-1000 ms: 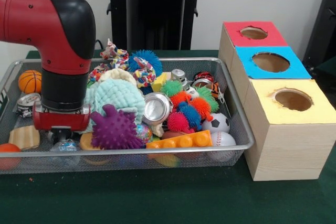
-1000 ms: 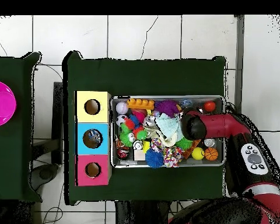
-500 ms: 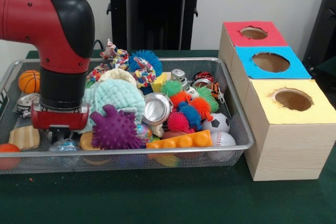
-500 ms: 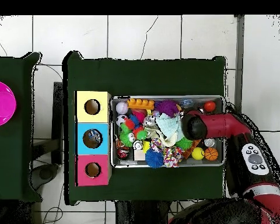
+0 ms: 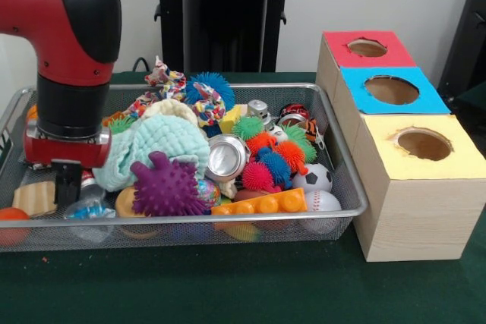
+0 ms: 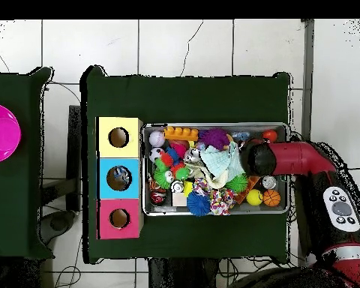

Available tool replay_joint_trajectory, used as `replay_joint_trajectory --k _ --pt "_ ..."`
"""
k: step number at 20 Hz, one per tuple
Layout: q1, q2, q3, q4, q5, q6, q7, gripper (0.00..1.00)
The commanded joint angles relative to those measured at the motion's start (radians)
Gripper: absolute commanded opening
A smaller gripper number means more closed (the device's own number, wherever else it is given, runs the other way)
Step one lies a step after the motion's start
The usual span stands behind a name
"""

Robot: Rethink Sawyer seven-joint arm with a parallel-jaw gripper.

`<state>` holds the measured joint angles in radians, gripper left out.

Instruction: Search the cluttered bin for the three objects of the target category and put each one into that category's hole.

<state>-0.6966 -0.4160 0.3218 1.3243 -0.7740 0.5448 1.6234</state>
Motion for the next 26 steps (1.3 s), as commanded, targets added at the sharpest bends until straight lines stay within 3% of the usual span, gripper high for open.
replay_joint_trajectory --k 1,11,12,18,26 --pt "-0.016 -0.056 0.077 -0.002 0.045 0.172 -0.243 0.00" --pt "-0.031 -0.102 0.107 0.035 0.090 0.232 -0.231 0.00" --pt "-0.042 -0.101 0.115 0.053 0.099 0.197 -0.198 1.00" --pt "-0.081 -0.048 0.149 0.090 0.193 0.190 -0.121 1.00" --pt "-0.106 -0.012 0.154 0.121 0.174 0.132 -0.139 1.00"
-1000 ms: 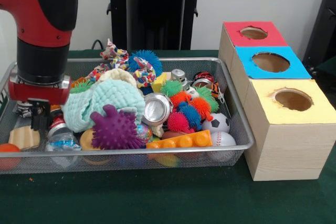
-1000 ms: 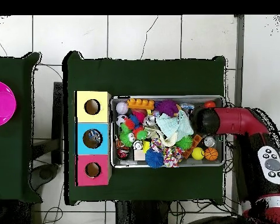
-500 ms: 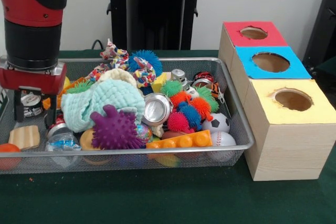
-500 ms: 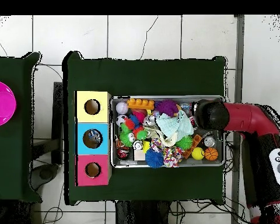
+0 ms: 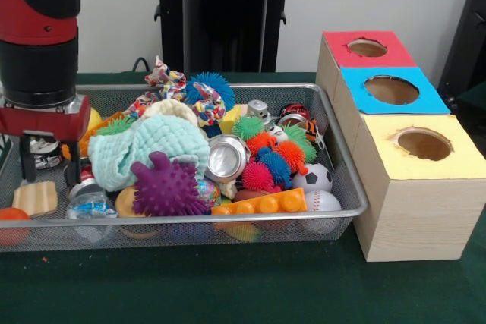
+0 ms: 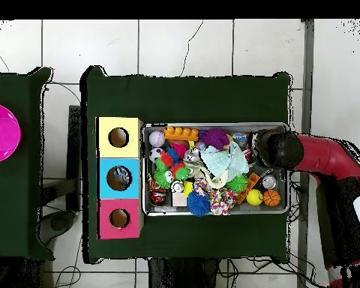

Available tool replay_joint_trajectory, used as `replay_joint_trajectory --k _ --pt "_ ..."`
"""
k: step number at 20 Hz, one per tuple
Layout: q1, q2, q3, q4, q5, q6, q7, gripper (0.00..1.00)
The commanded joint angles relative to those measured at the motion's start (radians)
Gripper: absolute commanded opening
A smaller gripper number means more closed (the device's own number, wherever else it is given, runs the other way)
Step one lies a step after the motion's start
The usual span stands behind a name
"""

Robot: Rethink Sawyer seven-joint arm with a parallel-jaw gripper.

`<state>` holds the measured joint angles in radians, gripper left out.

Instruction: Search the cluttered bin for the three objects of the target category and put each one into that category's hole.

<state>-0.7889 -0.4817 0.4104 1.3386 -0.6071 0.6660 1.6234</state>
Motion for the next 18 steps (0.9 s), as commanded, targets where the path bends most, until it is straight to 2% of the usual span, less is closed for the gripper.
replay_joint_trajectory --k 1,5,11,18 --pt "-0.015 0.058 0.068 0.105 0.002 0.006 -0.143 1.00" --pt "-0.012 0.083 0.072 0.090 -0.016 -0.024 -0.136 1.00" --pt "-0.012 0.059 0.077 0.119 -0.003 -0.027 -0.114 1.00" --pt "0.021 0.096 0.064 0.072 -0.032 -0.059 -0.088 1.00"
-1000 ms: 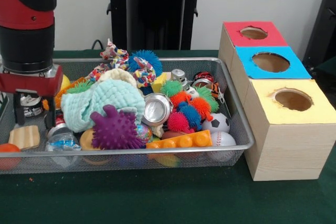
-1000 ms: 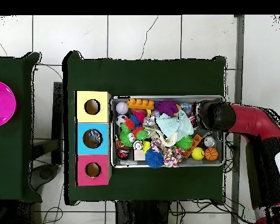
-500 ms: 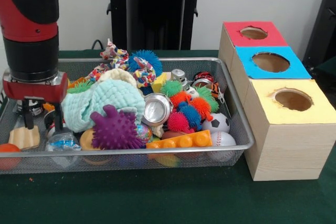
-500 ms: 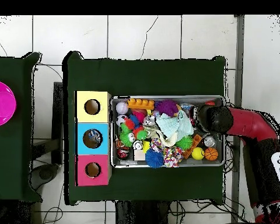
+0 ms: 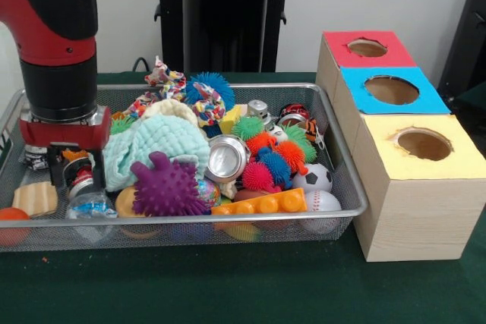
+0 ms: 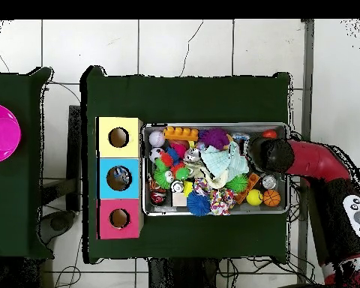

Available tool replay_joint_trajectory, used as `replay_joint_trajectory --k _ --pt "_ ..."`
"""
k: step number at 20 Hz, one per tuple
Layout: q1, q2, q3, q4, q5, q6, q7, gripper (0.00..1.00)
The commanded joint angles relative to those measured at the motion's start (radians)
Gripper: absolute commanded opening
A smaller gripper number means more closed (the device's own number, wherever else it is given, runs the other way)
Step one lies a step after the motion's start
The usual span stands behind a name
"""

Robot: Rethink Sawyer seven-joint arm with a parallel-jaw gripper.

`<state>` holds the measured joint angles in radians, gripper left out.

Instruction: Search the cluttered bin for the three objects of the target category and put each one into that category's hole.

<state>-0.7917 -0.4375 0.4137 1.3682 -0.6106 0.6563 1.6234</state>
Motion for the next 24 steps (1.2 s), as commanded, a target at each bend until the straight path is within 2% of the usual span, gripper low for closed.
replay_joint_trajectory --k 1,5,8,16,20,21,24 --pt "0.028 0.060 0.052 0.032 -0.036 -0.054 -0.084 1.00" --pt "0.032 0.094 0.027 -0.009 -0.087 -0.091 -0.107 1.00" --pt "0.046 0.098 0.007 -0.036 -0.113 -0.081 -0.120 1.00" --pt "0.059 0.101 -0.003 -0.055 -0.139 -0.038 -0.135 1.00" --pt "0.070 0.091 -0.008 -0.058 -0.177 -0.033 -0.164 1.00" --pt "0.068 0.088 -0.003 -0.053 -0.186 -0.045 -0.154 0.00" --pt "0.074 0.084 -0.007 -0.057 -0.202 -0.051 -0.156 0.00"
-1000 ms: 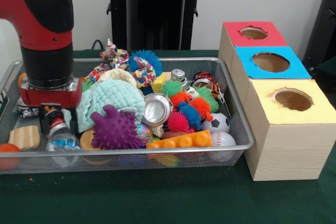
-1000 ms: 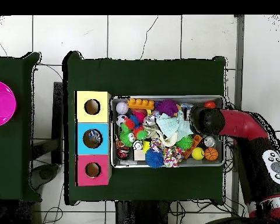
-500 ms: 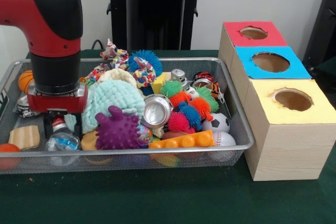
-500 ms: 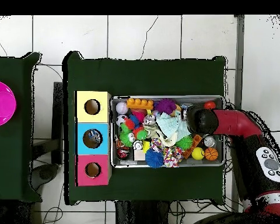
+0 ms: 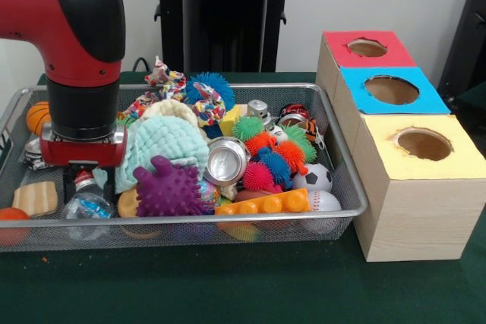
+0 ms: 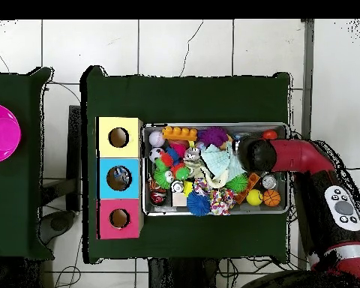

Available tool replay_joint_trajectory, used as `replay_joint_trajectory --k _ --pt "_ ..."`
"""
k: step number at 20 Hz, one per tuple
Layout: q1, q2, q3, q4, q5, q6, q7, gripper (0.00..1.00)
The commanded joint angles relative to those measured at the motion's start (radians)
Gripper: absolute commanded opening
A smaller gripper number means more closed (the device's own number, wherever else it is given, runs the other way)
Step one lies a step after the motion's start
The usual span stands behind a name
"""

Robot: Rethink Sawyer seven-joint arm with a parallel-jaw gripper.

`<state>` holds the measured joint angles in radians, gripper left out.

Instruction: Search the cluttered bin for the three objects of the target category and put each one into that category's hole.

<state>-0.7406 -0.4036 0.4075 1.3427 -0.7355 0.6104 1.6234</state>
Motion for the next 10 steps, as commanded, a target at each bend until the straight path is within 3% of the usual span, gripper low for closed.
replay_joint_trajectory --k 1,10 --pt "0.024 0.049 -0.001 -0.032 -0.080 -0.005 -0.155 0.00" --pt "0.015 -0.018 0.023 -0.021 -0.069 0.061 -0.201 0.00"
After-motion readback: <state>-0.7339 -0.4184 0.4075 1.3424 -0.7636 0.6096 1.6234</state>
